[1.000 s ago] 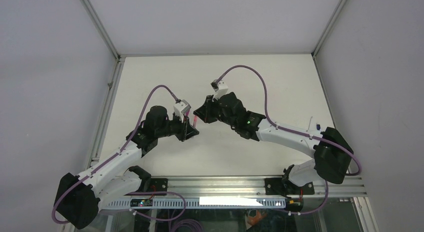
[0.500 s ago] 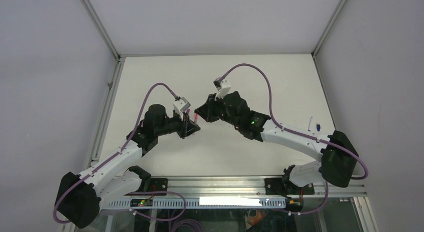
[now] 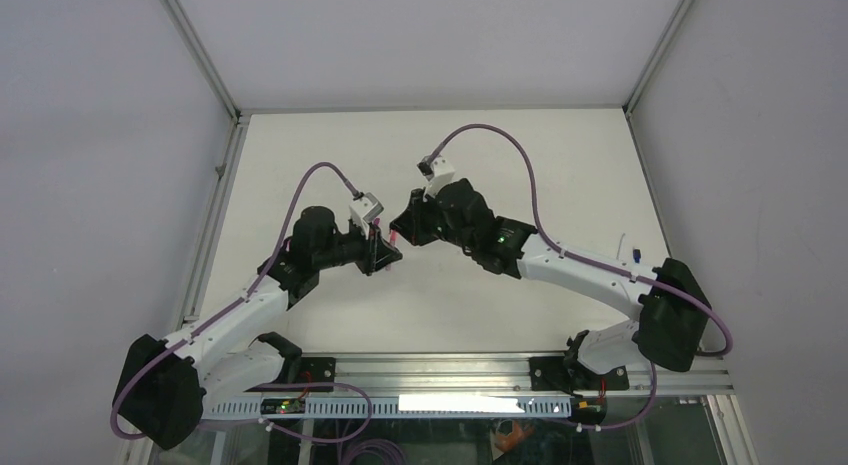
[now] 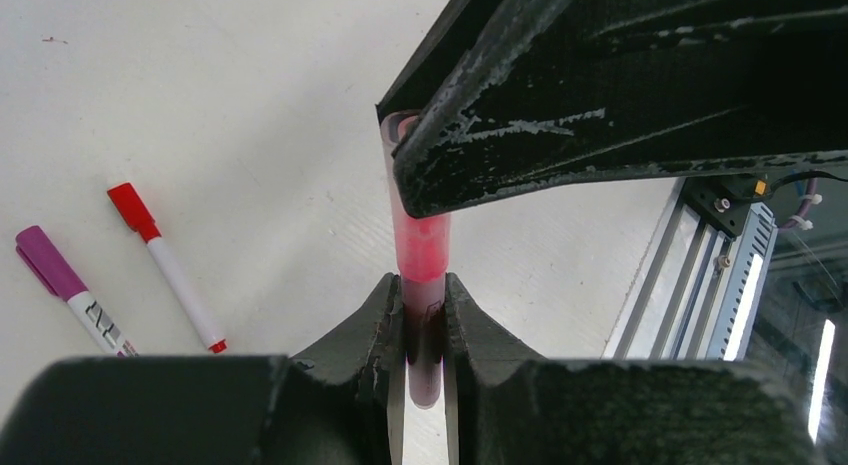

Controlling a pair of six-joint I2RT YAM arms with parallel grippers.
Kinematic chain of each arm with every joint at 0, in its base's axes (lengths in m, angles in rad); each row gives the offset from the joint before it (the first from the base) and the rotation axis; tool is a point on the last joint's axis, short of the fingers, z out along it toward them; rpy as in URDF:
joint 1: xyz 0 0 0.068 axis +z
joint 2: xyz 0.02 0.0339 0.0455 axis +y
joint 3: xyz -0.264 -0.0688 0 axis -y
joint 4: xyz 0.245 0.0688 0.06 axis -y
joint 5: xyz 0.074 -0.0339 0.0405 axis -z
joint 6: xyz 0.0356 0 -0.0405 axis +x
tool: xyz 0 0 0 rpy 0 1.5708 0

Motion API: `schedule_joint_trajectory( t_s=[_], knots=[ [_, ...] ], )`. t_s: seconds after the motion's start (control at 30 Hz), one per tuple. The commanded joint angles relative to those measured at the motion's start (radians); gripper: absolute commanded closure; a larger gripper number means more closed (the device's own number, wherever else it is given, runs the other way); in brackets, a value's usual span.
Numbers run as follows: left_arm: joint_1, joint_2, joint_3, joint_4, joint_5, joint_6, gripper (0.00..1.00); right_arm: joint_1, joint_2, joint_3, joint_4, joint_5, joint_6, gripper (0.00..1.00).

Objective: Insert the pens into the pen caps

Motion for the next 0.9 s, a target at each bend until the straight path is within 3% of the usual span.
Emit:
schedule_joint_trajectory(
  t_s=[0.0, 0.23, 0.37, 0.47, 0.63, 0.87],
  knots=[
    [0.015, 0.010, 0.174, 0.436, -0.036, 0.038, 1.00, 0.005, 0.003, -0.011, -0.455, -0.113, -0.099, 0.88],
    [0.015, 0.200, 0.177, 0.402, -0.021, -0.023, 1.00, -0.285, -0.245, 0.023, -0.416, 0.021, -0.131, 0.59],
    [0.011, 0.349, 0.270, 0.251, -0.028, -0.021, 1.00, -0.381, -0.401, 0.012, -0.419, 0.158, -0.143, 0.45],
    [-0.034, 0.430, 0.383, 0.041, -0.126, 0.026, 1.00, -0.428, -0.447, 0.025, -0.506, 0.241, -0.154, 0.43],
    [-0.162, 0.652, 0.635, -0.381, -0.500, 0.047, 1.00, -0.496, -0.458, -0.009, -0.609, 0.264, -0.113, 0.43],
    [-0.229, 0.808, 0.751, -0.593, -0.677, -0.039, 1.00, -0.567, -0.491, -0.085, -0.627, 0.249, -0.051, 0.43]
  ],
)
